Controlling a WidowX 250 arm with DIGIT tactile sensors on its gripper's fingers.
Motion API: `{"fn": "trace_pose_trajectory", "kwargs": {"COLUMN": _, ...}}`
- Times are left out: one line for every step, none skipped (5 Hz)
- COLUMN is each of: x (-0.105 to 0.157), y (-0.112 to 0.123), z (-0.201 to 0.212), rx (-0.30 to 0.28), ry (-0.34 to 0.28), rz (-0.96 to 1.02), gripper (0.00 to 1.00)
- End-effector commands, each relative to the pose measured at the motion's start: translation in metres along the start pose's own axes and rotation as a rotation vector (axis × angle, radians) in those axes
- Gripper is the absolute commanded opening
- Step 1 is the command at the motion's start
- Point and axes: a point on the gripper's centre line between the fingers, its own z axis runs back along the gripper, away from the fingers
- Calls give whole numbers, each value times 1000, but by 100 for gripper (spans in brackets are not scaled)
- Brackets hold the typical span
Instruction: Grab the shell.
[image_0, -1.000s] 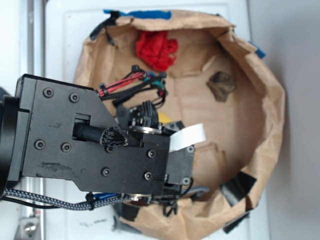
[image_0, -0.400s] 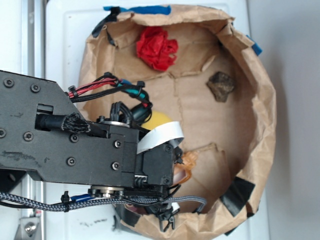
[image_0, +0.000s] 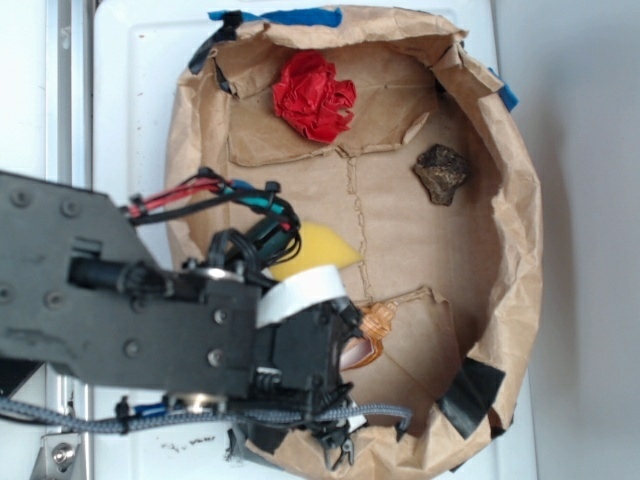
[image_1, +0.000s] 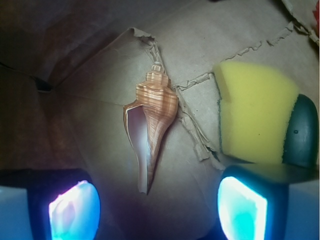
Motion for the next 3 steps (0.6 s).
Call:
{"fn": "trace_pose_trajectory", "kwargs": {"x": 8, "y": -23, "z": 0, "rx": -22, "ry": -36, "rz": 13, "gripper": 100}}
{"fn": "trace_pose_trajectory", "kwargs": {"x": 8, "y": -22, "z": -7, "rx": -29, "ry": -72, "rz": 8, "gripper": 100}}
{"fn": "trace_pose_trajectory", "kwargs": {"x": 7, "y": -15, "z": -16, "rx": -47, "ry": -100, "rz": -28, "gripper": 100}}
